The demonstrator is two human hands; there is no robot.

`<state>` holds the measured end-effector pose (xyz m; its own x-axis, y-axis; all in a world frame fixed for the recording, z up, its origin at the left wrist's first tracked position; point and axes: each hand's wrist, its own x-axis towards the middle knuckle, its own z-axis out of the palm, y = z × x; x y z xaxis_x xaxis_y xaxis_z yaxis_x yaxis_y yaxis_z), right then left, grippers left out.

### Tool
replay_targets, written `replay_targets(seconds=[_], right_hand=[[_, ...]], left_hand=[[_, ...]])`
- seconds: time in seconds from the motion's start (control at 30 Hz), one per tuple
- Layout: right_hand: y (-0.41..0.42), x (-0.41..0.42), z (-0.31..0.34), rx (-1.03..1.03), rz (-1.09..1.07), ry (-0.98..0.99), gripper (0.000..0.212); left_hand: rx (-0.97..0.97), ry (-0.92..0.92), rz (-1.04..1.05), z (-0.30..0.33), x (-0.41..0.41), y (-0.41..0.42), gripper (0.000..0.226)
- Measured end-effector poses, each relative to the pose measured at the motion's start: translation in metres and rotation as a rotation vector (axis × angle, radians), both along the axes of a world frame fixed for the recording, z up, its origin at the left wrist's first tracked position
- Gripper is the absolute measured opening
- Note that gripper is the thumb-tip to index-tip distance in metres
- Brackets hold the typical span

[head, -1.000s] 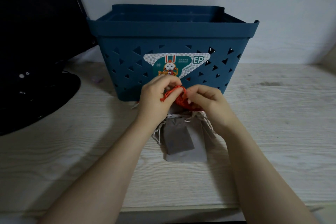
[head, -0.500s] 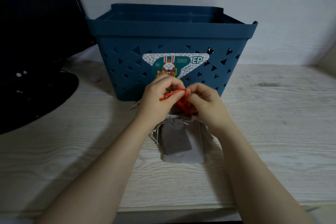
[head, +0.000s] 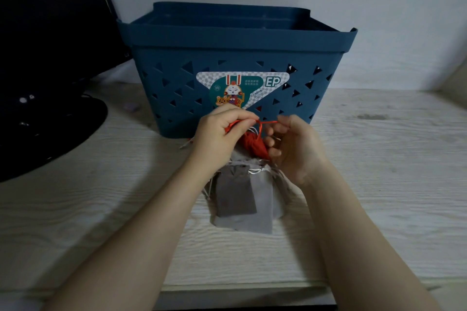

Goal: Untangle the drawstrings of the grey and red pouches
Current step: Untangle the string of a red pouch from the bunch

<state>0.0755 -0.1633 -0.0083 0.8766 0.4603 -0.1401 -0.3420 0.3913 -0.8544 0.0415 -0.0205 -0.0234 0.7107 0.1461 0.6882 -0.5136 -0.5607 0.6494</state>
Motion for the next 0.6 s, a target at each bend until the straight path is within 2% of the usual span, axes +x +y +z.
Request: replay_targets(seconds=[0.13, 0.23, 0.33, 0.4, 0.47, 0.6], right_hand=[[-0.002, 0.006, -0.002, 0.073, -0.149, 0.006, 0.043], [-0.008, 0.013, -0.004, 0.199, -0.203, 0.087, 0.052], [-0.005, 0.011, -0.004, 0.358, -0.184, 0.111, 0.05], [-0.002, 0.01, -0.002, 0.384, -0.197, 0.029, 0.043], [0.001, 0.006, -0.002, 0.197, -0.226, -0.181, 0.037], [0.01, 0.001, -0.014, -0.383, -0.352, -0.695, 0.025]], left_hand=[[0.161, -0.003, 0.101, 0.001, 0.0, 0.007, 0.02], [0.18, 0.053, 0.188, 0.003, -0.001, 0.011, 0.023], [0.176, 0.123, 0.172, 0.002, -0.002, 0.006, 0.03], [0.132, 0.173, 0.132, 0.001, -0.003, 0.004, 0.037], [0.044, 0.217, 0.09, 0.0, -0.002, 0.003, 0.04], [-0.195, 0.263, -0.022, 0.002, -0.002, 0.0, 0.041]])
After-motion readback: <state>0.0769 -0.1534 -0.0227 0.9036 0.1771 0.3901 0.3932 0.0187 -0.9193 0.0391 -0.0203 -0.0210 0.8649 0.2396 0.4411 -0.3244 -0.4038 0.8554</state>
